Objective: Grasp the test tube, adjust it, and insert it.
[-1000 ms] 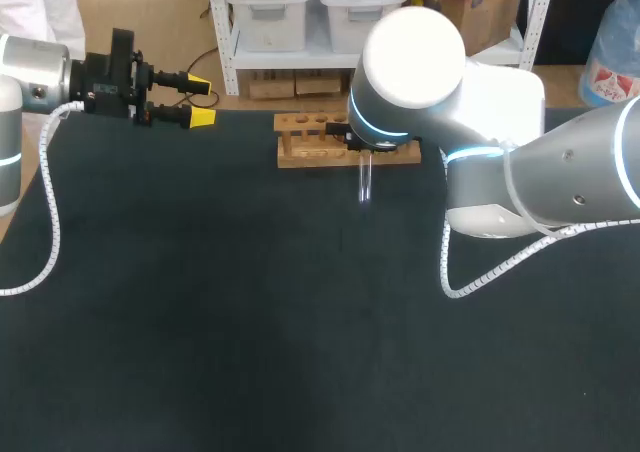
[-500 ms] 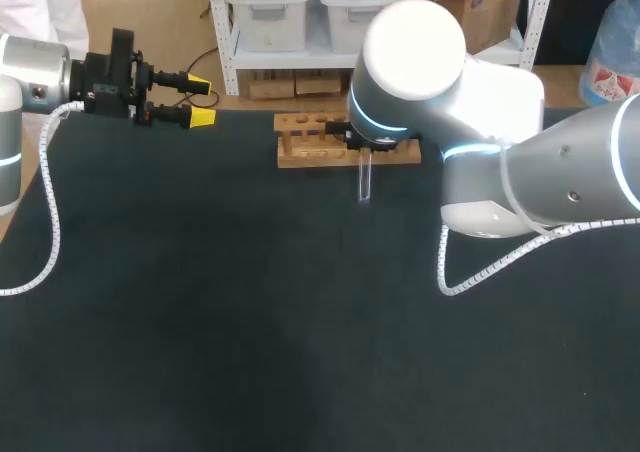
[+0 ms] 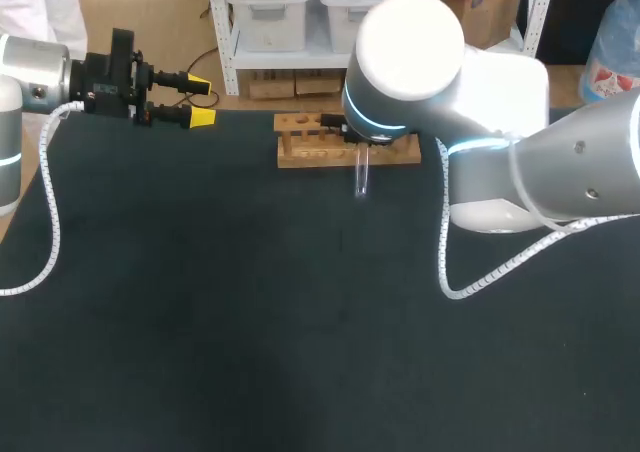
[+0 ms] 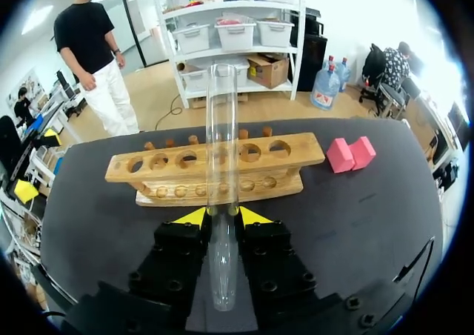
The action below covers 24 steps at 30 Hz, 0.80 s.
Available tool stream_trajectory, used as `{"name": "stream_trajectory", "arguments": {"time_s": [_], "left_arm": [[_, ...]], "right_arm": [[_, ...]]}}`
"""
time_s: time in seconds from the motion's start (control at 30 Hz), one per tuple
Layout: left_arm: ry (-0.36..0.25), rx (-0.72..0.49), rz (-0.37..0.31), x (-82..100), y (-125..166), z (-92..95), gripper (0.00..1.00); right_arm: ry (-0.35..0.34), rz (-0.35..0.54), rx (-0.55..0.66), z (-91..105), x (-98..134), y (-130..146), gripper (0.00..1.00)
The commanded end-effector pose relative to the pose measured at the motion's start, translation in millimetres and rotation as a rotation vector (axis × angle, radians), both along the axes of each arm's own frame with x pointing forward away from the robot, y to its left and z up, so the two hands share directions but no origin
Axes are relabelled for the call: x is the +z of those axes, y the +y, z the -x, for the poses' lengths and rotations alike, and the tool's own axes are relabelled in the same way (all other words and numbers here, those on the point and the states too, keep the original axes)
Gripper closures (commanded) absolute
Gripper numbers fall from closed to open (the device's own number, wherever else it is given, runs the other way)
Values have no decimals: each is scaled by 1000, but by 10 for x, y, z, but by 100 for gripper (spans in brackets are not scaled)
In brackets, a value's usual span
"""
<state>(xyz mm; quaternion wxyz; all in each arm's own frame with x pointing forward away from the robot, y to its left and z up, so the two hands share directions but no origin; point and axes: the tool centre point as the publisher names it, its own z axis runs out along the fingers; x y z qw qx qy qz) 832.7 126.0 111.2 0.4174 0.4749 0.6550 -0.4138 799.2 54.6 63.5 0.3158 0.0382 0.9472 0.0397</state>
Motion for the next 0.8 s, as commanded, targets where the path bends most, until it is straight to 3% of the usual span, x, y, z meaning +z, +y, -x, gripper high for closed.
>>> {"name": "stream_trajectory", "arguments": {"time_s": [0.03, 0.33, 0.8], "left_arm": [[-3, 0, 2, -10, 4, 2, 0], [-3, 0, 2, -10, 4, 2, 0], [-3, 0, 2, -10, 4, 2, 0]], "right_arm": [[-48, 7, 15, 149, 103, -82, 100], [-131, 15, 94, 300, 321, -159, 100], [-158, 20, 112, 418, 427, -270, 100]]}}
